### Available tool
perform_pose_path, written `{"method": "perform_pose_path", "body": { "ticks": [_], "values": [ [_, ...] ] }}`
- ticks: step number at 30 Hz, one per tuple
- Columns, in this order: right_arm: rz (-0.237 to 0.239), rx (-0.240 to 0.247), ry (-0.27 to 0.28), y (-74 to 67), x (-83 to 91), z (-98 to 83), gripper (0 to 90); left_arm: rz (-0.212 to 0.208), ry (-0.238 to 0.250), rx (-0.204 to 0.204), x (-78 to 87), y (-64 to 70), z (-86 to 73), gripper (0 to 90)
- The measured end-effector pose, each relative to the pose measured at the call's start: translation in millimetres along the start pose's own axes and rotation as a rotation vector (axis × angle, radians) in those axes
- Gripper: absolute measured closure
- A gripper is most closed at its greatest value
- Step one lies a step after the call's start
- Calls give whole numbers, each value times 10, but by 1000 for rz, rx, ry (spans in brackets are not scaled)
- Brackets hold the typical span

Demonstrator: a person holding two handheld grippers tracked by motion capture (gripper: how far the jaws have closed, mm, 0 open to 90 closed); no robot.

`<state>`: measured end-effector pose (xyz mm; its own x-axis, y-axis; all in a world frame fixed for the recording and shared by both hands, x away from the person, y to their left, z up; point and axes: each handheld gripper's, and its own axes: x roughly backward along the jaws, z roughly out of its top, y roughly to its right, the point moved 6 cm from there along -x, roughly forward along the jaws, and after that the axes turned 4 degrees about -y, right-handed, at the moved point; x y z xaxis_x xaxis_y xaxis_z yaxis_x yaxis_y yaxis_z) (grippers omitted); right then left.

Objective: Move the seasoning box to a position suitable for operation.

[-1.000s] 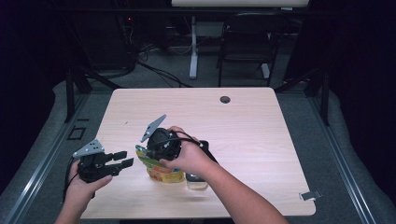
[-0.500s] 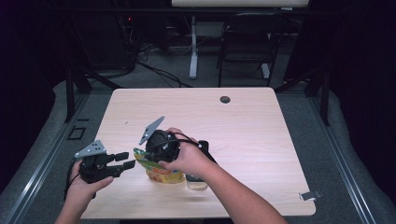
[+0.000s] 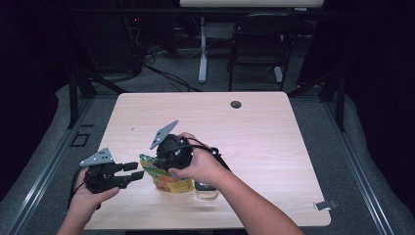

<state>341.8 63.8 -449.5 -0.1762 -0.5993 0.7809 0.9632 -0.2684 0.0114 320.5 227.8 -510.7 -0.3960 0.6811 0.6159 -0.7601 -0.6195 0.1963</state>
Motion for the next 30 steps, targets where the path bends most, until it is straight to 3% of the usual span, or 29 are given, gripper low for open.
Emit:
{"method": "perform_pose_path", "body": {
  "ticks": [3,6,14,21,22,27,30],
  "values": [
    [-3,-3,5,-7,83,-65,793,-25,2,-7,-36,43,10,550],
    [-16,-20,1,33,150,-162,794,-79,11,-8,-72,88,24,550],
    [-20,-50,15,76,267,-303,860,-48,-17,-44,-143,122,83,599],
    [-43,-21,0,77,240,-225,896,-18,-54,-52,-93,113,84,723],
    [-53,-20,-6,90,224,-206,896,9,-58,-75,-71,126,73,736],
    [-81,-12,-16,138,178,-147,888,48,-49,-78,-22,173,19,779],
    [-91,-15,-13,167,146,-111,878,43,-39,-81,6,218,-18,803]
  ]
}}
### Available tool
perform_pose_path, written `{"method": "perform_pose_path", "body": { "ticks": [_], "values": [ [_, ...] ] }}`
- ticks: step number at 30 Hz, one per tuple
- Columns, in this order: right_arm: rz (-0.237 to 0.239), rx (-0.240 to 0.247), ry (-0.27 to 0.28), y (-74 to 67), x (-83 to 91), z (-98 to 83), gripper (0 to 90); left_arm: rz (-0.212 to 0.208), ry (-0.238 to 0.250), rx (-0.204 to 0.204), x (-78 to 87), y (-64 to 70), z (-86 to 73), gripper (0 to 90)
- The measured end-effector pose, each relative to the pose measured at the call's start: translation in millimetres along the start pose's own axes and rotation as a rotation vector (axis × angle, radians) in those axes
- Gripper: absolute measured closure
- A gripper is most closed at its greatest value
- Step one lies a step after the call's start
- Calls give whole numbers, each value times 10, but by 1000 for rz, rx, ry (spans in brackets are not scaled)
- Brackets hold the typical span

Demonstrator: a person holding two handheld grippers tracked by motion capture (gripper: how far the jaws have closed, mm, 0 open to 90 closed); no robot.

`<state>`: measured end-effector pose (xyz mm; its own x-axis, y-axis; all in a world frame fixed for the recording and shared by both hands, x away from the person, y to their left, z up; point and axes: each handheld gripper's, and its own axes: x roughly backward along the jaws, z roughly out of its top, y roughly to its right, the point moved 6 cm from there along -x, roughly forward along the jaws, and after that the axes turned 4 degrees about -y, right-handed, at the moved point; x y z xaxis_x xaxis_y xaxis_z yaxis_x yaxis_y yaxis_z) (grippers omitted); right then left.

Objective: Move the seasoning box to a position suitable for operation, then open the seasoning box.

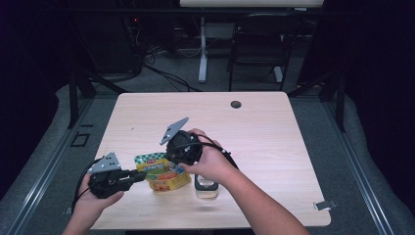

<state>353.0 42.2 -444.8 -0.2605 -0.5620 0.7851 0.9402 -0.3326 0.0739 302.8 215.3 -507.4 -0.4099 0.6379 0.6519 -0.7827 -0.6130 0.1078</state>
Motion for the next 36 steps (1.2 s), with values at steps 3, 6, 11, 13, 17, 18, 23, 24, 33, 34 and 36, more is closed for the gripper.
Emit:
{"method": "perform_pose_path", "body": {
  "ticks": [3,6,11,13,17,18,23,24,33,34,36],
  "values": [
    [-2,-4,8,5,-24,28,866,19,-6,-23,25,52,-23,820],
    [-15,8,13,5,-39,41,845,-1,-8,-27,40,113,-44,825],
    [-22,4,21,3,-47,50,813,-27,27,5,36,123,-65,776],
    [-25,-4,23,7,-45,46,777,-54,49,33,33,112,-69,746],
    [-18,-18,45,4,-22,45,740,-75,66,82,5,85,-91,677],
    [-12,-21,49,1,-14,47,721,-77,62,81,-6,77,-99,666],
    [-2,-31,67,-24,41,52,684,-85,68,104,-47,58,-119,584],
    [-5,-29,69,-26,51,49,679,-91,69,110,-54,56,-123,575],
    [-24,-50,83,19,133,-35,649,-126,62,130,-149,73,-136,483],
    [-24,-54,85,24,142,-48,648,-129,68,135,-159,75,-135,477],
    [-22,-56,92,29,157,-60,647,-129,66,140,-180,69,-140,469]
  ]
}}
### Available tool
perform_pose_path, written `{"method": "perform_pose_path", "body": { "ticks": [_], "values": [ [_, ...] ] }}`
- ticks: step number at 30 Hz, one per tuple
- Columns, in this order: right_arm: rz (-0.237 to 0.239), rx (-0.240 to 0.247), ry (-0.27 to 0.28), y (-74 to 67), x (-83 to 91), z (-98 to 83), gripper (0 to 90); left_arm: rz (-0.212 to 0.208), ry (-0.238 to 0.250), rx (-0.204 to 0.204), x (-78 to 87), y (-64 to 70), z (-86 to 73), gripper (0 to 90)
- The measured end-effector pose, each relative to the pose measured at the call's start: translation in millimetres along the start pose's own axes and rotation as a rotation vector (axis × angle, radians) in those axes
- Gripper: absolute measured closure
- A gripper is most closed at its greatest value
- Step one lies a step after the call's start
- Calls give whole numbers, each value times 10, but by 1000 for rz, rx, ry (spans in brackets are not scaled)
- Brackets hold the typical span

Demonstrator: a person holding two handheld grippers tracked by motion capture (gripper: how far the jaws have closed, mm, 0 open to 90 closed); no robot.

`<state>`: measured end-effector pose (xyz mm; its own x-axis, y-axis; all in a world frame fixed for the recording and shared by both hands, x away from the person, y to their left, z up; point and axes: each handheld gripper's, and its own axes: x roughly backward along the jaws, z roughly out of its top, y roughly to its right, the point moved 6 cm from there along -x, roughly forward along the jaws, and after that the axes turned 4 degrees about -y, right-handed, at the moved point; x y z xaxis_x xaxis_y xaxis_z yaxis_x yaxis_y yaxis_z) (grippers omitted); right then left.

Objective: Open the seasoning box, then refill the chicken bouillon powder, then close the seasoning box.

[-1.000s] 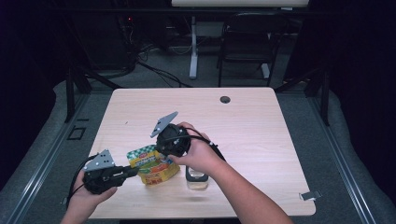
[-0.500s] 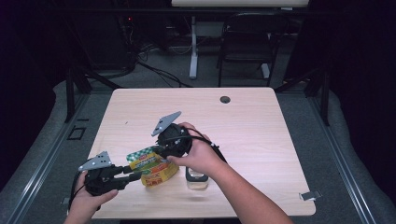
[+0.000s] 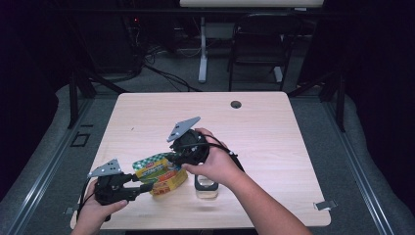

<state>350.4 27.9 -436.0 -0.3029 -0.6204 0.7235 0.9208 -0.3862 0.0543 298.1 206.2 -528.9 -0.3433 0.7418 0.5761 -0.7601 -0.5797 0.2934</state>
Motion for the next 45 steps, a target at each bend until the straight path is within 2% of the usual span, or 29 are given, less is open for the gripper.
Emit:
{"method": "perform_pose_path", "body": {
  "ticks": [10,17,20,30,36,39,45],
  "values": [
    [-6,0,17,2,53,-22,636,-38,-7,39,-101,-16,-34,453],
    [-6,2,17,-13,45,-21,635,-50,-15,70,-175,-69,-74,441],
    [1,5,16,-23,28,-15,631,-43,-23,74,-204,-89,-91,443],
    [28,32,44,-145,-116,131,609,-35,-41,70,-264,-115,-123,443],
    [59,49,50,-265,-250,268,609,-24,-48,65,-274,-124,-139,468],
    [90,58,57,-319,-312,327,607,-21,-47,67,-278,-129,-142,480],
    [111,91,48,-401,-401,362,619,-19,-57,65,-296,-136,-156,492]
  ]
}}
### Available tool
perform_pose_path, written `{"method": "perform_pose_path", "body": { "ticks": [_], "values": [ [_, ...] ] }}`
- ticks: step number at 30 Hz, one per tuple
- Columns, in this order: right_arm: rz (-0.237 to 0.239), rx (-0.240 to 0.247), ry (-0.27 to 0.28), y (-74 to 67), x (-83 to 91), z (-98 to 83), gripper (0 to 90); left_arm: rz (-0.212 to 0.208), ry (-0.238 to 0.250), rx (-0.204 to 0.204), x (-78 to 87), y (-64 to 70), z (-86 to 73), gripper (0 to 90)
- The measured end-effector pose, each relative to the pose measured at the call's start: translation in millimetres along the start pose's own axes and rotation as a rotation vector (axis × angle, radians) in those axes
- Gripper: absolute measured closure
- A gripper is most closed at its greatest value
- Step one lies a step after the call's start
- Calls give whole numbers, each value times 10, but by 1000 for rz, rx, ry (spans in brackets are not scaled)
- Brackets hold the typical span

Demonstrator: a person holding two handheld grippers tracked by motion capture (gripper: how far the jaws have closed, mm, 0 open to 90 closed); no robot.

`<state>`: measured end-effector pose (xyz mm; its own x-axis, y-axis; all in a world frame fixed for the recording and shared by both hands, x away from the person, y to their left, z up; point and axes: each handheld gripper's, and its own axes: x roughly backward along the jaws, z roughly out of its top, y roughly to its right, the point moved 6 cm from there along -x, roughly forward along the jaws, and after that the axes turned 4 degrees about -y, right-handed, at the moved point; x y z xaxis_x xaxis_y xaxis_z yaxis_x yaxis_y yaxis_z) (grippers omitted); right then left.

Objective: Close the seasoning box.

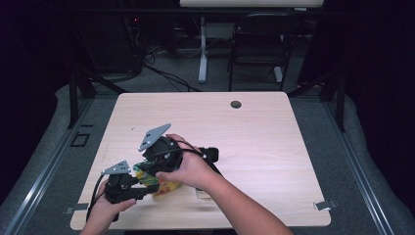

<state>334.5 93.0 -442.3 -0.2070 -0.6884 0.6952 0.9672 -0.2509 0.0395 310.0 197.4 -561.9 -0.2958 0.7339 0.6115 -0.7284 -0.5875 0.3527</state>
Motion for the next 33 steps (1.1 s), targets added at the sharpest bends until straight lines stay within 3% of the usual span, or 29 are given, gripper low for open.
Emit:
{"method": "perform_pose_path", "body": {
  "ticks": [13,33],
  "values": [
    [29,37,-22,-74,64,-61,688,-15,-12,2,-61,31,-5,460],
    [-10,43,-23,-48,214,-192,665,13,-43,-23,-217,14,-26,399]
  ]
}}
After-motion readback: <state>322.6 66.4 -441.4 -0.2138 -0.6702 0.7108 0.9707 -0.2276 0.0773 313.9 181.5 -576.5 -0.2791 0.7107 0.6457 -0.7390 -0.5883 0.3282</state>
